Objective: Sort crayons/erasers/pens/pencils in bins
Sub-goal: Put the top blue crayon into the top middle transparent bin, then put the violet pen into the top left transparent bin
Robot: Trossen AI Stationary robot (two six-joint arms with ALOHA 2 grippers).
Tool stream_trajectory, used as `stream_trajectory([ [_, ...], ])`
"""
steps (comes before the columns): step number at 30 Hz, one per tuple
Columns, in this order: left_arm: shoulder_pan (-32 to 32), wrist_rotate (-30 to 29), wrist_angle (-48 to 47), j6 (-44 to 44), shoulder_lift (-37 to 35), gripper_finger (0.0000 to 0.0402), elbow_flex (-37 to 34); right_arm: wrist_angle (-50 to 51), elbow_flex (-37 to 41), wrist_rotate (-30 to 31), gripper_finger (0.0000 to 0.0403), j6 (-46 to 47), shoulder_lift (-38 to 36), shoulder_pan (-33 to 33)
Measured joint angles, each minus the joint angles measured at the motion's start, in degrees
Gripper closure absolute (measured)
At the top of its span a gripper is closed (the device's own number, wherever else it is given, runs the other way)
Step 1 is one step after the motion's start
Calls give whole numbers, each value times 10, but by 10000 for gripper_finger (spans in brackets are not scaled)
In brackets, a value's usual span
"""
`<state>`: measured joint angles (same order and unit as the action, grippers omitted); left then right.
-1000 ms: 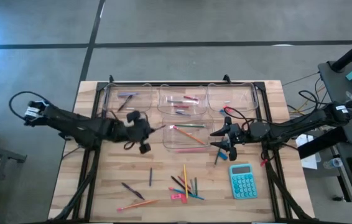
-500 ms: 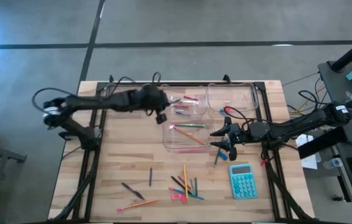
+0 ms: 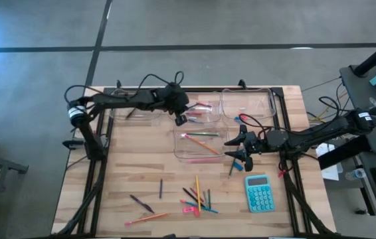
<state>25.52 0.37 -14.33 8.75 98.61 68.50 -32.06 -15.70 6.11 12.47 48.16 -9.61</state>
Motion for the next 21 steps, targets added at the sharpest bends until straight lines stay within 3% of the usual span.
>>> stream_trajectory([
  [7,0,-9,-8,-24,-1,303,-2,1,0,0,220,0,0,0],
  [12,-9,-9,-39,-54,-43,244,0,1,0,0,220,-3,0,0],
  [17,-60,-10,-91,-79,-129,232,-13,1,0,-2,220,-4,0,0],
  [21,-147,-25,-110,-118,-203,231,-35,1,0,-3,220,-11,0,0],
])
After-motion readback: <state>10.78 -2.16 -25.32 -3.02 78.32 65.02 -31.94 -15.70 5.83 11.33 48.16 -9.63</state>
